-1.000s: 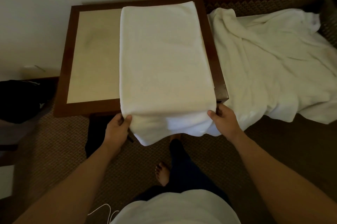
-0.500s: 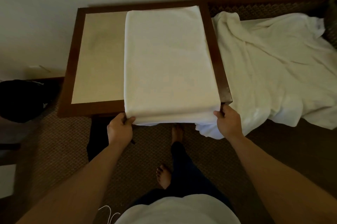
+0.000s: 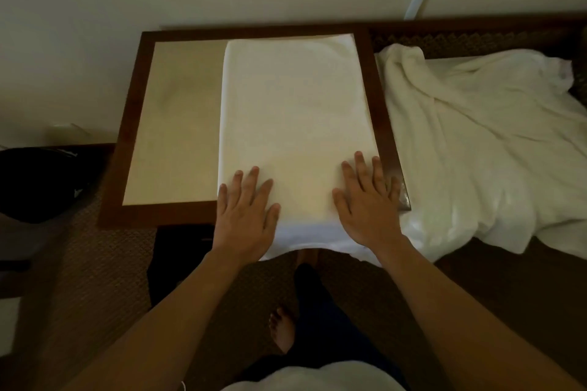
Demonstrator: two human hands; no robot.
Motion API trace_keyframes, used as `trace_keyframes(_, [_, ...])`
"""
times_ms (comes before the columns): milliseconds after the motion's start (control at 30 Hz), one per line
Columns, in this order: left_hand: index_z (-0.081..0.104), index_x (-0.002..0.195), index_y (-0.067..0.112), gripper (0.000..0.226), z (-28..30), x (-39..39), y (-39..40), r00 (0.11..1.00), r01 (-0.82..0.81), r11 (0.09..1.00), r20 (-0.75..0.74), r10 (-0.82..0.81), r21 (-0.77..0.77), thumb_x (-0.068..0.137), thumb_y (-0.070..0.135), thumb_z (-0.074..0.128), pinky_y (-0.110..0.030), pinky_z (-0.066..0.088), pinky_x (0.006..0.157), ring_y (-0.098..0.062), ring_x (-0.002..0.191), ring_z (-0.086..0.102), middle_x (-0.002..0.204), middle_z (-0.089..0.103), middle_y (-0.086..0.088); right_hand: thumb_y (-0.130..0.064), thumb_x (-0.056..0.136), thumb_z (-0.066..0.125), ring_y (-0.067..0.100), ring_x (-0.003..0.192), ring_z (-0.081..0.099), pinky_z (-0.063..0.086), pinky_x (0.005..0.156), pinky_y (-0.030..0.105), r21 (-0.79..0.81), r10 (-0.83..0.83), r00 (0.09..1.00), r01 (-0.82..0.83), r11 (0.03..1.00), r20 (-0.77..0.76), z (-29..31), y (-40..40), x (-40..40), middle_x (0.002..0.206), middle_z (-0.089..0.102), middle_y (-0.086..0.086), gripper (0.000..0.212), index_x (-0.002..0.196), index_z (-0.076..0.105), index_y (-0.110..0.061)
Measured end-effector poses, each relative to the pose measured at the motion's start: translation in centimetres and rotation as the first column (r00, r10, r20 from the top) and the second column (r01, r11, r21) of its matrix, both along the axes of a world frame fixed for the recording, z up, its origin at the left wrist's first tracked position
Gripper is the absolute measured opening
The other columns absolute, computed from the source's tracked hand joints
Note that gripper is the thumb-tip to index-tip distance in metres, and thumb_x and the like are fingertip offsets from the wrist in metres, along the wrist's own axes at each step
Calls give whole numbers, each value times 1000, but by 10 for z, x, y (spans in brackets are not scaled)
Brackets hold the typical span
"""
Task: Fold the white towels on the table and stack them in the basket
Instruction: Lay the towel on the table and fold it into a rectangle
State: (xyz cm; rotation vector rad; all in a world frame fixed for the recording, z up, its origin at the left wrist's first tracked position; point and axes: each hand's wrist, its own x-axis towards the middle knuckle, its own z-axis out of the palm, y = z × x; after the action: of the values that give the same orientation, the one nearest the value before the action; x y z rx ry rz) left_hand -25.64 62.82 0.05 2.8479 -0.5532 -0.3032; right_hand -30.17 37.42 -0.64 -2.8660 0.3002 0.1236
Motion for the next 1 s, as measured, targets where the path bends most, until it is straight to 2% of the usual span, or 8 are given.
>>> trace_keyframes(100, [5,164,27,78,-7,37,-10,999,-8,995,-46,13,102,96,64,-2,-53,-7,126,-30,157,-11,172,-10,-2,-66,98,6,26,157,-13,-4,122,63,-37,45,991,-50,998,-130,-7,-19,32,171,-10,-6,76,163,-2,-29])
trace_keyframes(233, [-6,163,28,81,-11,89,-10,997,-45,989,-50,52,141,94,68,-2,-53,-7,125,-29,156,-15,170,-17,-1,-70,95,1,25,156,-16,-6,122,63,-56,-24,986,15,998,-167,-8,-44,75,169,-18,-10,79,162,-12,-29])
trace_keyframes(400, [-2,164,26,80,-18,161,-22,994,-109,984,-16,112,144,94,67,0,-55,-5,125,-29,157,-12,171,-14,0,-63,101,8,25,156,-14,-5,120,67,-91,-90,983,77,993,-160,-9,-63,138,170,-14,-10,72,162,-12,-28])
trace_keyframes(533, [1,164,20,77,-19,218,-35,967,-249,955,-6,253,164,100,62,11,-58,-4,125,-35,156,-9,171,-13,-3,-45,105,13,31,156,-13,0,118,72,-82,-340,936,334,939,-89,-7,-70,189,171,-9,1,67,163,-1,-16])
trace_keyframes(600, [5,164,16,76,-18,241,-45,964,-265,951,38,263,156,101,59,11,-58,-4,125,-37,156,-7,171,-9,-7,-45,102,12,30,157,-10,-1,121,68,-77,-281,959,277,958,-36,-4,-65,214,171,-9,4,69,163,-1,-15])
trace_keyframes(700, [7,164,17,78,-17,269,-59,985,-170,978,54,165,123,99,60,5,-56,-2,125,-34,157,-5,172,-5,-6,-56,98,-1,24,156,-18,-7,122,61,-74,-76,993,69,995,-95,-8,-63,252,169,-19,-3,73,162,-11,-23])
trace_keyframes(833, [-2,164,18,83,-23,321,-68,982,-191,974,35,188,126,96,66,0,-56,-3,125,-31,157,-12,171,-12,-3,-59,101,6,22,155,-21,-4,121,65,-41,-115,981,110,993,-156,-15,-86,308,167,-25,-11,70,160,-18,-29])
trace_keyframes(1000, [-4,163,20,82,-28,378,-74,980,-197,968,29,195,156,98,67,11,-59,-3,124,-31,157,-12,171,-14,-1,-62,99,17,26,156,-14,1,119,71,-60,-89,985,80,995,-147,-17,-100,360,168,-17,-13,75,162,-9,-30])
